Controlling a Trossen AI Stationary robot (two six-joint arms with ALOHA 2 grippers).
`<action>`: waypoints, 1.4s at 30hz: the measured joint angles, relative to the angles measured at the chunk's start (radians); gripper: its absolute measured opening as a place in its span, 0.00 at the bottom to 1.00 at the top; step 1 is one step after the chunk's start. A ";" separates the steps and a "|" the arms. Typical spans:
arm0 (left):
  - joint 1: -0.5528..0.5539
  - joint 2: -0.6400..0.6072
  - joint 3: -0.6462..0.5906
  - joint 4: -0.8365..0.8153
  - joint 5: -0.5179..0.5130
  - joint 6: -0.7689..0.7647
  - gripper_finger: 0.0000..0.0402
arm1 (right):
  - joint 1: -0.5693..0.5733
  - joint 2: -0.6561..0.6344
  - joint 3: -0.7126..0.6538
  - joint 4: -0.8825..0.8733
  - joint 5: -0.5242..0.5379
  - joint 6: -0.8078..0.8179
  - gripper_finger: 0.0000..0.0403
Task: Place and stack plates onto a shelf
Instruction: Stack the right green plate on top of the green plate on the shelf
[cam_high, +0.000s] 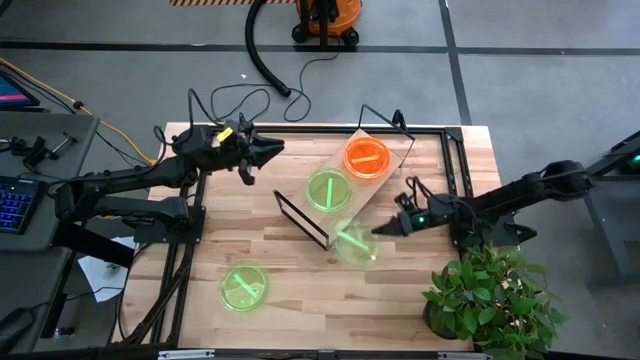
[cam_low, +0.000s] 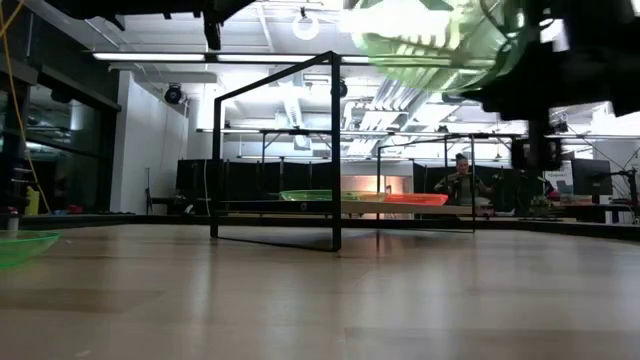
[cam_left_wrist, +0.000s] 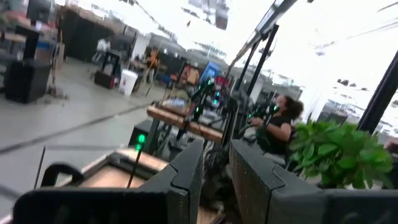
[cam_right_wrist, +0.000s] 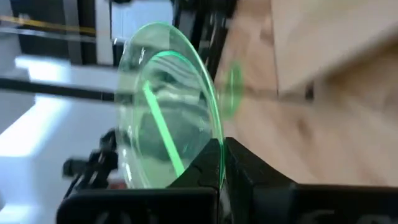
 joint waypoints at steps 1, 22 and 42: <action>0.000 0.000 0.000 0.016 0.000 0.000 0.18 | -0.023 0.001 0.016 -0.017 0.006 -0.017 0.00; 0.000 -0.002 0.000 0.054 0.000 -0.080 0.18 | -0.294 0.001 0.172 -0.143 0.216 -0.114 0.00; 0.000 -0.001 0.000 0.116 -0.006 -0.053 0.18 | -0.331 0.001 0.180 -0.371 0.428 -0.033 0.00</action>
